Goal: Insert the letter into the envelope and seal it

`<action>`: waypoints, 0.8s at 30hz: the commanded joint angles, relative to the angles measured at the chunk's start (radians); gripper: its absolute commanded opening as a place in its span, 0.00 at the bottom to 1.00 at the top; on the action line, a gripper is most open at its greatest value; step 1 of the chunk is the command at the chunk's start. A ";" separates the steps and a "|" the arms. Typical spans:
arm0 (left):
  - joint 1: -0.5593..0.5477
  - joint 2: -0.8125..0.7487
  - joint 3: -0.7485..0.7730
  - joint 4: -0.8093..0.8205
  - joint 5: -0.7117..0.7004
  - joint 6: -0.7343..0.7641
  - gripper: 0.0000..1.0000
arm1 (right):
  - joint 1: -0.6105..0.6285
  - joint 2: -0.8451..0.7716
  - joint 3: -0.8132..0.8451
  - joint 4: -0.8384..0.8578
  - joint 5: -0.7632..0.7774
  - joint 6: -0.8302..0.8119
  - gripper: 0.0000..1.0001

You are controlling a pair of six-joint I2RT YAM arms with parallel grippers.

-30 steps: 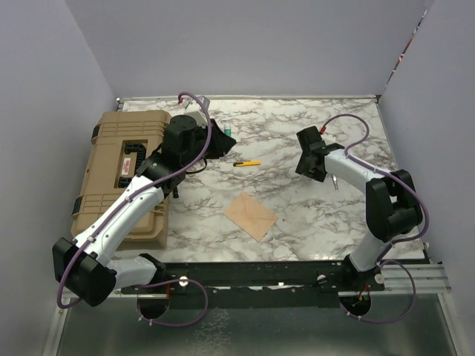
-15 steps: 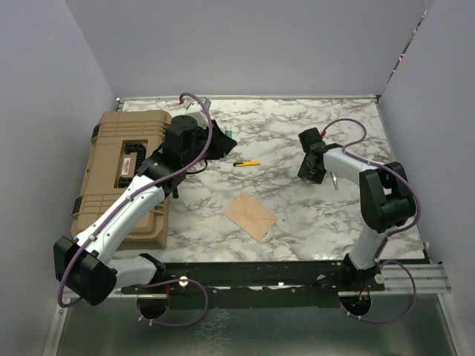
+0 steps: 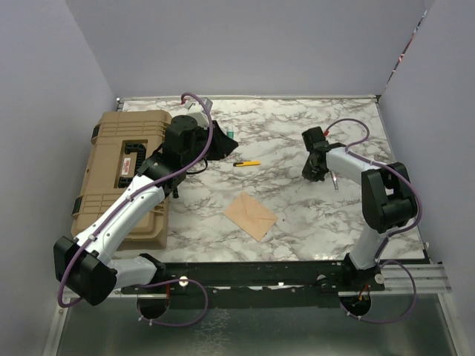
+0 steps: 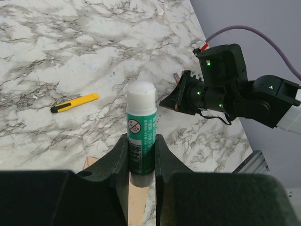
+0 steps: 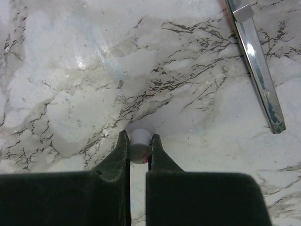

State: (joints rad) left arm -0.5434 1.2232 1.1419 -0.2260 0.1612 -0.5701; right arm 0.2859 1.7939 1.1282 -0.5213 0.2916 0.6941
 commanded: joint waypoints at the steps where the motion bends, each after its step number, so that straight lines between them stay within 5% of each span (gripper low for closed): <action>1: 0.000 -0.004 0.001 0.035 0.071 0.049 0.00 | -0.005 -0.084 0.025 -0.032 -0.069 -0.033 0.00; 6: 0.000 -0.023 0.002 0.076 0.202 0.191 0.00 | -0.005 -0.250 0.039 -0.078 -0.236 -0.110 0.00; 13: -0.005 -0.042 -0.022 0.107 0.349 0.417 0.00 | -0.005 -0.478 0.063 -0.034 -0.705 -0.181 0.00; 19: -0.018 -0.058 -0.060 0.155 0.453 0.516 0.00 | -0.004 -0.574 0.069 0.100 -1.082 -0.075 0.00; 24: -0.085 -0.075 -0.100 0.174 0.467 0.619 0.00 | 0.000 -0.630 0.030 0.291 -1.221 0.086 0.00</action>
State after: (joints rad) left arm -0.5781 1.1831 1.0756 -0.0963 0.5549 -0.0879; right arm 0.2867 1.2087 1.1774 -0.3985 -0.7048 0.6487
